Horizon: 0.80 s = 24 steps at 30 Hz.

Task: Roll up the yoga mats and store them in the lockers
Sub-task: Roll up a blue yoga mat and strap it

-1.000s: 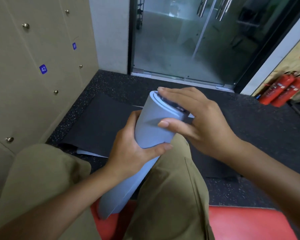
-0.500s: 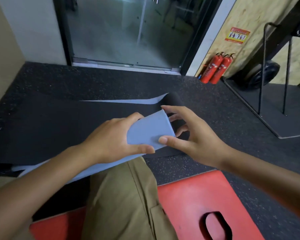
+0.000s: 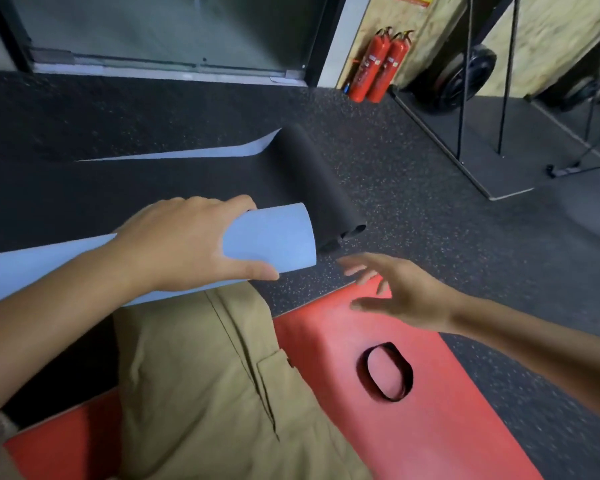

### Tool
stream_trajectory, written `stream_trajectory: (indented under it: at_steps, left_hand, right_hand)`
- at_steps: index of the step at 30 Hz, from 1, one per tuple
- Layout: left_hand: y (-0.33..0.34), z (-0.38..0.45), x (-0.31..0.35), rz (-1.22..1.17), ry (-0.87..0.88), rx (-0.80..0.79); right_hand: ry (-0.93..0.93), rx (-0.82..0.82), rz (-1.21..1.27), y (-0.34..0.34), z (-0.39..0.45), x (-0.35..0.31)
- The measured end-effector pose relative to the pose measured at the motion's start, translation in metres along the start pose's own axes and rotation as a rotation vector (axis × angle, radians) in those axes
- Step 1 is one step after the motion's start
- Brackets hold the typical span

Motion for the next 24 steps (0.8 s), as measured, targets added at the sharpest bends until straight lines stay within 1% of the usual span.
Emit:
stream_trajectory:
  at_steps: [2,5,7,12,17,21,24]
  left_hand:
    - [0.001,0.001,0.002,0.007,0.006,-0.010]
    - [0.003,0.002,0.004,0.017,0.025,-0.012]
    - [0.004,0.002,0.003,0.025,0.033,-0.004]
    - [0.003,0.000,0.000,0.035,0.035,0.009]
    - [-0.001,-0.006,-0.004,0.021,0.017,0.037]
    - [-0.005,-0.011,-0.005,0.013,0.014,0.066]
    - [-0.006,-0.013,-0.007,0.000,0.004,0.081]
  right_hand:
    - [0.027,-0.102,-0.143,0.015,-0.013,0.029]
    - [0.090,-0.248,-0.286,0.032,-0.032,0.063]
    - [0.124,-0.279,-0.354,0.038,-0.041,0.078]
    - [0.239,-0.278,-0.358,0.065,-0.068,0.097]
    - [0.235,-0.233,-0.323,0.092,-0.083,0.103]
    - [0.231,-0.111,-0.212,0.094,-0.090,0.100]
    - [0.257,-0.109,-0.199,0.101,-0.096,0.103]
Point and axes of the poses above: each hand's wrist, its own z-axis towards the middle knuckle, its own y-axis out of the palm, x = y × z, the point moved 8 cm from there along z, towards the middle knuckle, and after that the axes turned 12 degrees about x, right-handed, at the moved point
